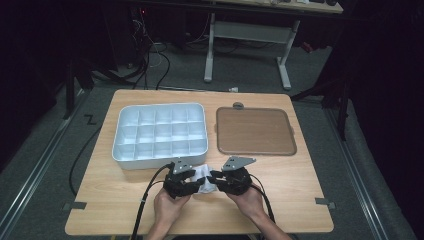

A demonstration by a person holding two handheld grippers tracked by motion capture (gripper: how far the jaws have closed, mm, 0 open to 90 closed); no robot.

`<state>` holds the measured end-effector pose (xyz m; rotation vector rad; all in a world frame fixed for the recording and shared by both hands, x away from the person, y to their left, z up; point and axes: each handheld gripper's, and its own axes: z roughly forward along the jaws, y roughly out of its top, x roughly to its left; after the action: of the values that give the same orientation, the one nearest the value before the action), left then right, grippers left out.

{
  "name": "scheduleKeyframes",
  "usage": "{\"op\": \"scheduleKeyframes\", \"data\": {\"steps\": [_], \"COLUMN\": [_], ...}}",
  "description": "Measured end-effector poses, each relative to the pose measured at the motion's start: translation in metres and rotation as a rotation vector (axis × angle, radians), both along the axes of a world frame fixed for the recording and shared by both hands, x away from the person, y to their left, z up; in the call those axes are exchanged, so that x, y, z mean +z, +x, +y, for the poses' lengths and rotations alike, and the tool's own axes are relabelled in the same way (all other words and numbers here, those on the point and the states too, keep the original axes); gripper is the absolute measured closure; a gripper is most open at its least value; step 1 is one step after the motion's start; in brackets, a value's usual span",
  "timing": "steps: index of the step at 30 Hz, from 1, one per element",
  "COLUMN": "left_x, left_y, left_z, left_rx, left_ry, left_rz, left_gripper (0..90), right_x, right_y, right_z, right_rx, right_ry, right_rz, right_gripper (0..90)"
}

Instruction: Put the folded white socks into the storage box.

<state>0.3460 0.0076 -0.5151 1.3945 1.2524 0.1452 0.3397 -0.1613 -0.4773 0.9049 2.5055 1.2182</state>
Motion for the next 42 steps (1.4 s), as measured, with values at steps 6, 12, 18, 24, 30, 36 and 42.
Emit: {"op": "scheduleKeyframes", "data": {"steps": [6,12,18,24,30,36,42], "left_x": [-0.005,-0.008,-0.01,-0.012,-0.012,-0.013,-0.013], "left_y": [0.002,0.001,0.002,0.003,0.003,0.003,0.007], "left_z": [-0.001,-0.002,-0.003,-0.003,-0.002,-0.001,0.003], "left_rx": [0.014,0.017,0.014,0.008,0.011,0.008,0.011], "left_ry": [0.034,0.052,0.063,0.06,0.043,0.042,0.034], "left_rz": [0.003,-0.003,-0.001,0.009,0.011,0.01,0.029], "left_gripper": [51.7,52.0,52.7,52.8,52.8,52.6,51.1], "right_x": [-0.012,-0.026,-0.029,-0.036,-0.039,-0.043,-0.042], "right_y": [0.001,0.006,0.009,0.01,0.013,0.016,0.013], "right_z": [0.01,0.007,0.001,-0.008,-0.009,-0.012,-0.008], "right_rx": [0.004,-0.022,-0.039,-0.066,-0.071,-0.082,-0.079], "right_ry": [-0.075,-0.113,-0.096,-0.097,-0.09,-0.052,-0.068], "right_rz": [-0.001,0.013,0.022,0.047,0.063,0.113,0.097], "right_gripper": [72.2,72.9,75.3,76.2,76.2,76.0,76.4]}}
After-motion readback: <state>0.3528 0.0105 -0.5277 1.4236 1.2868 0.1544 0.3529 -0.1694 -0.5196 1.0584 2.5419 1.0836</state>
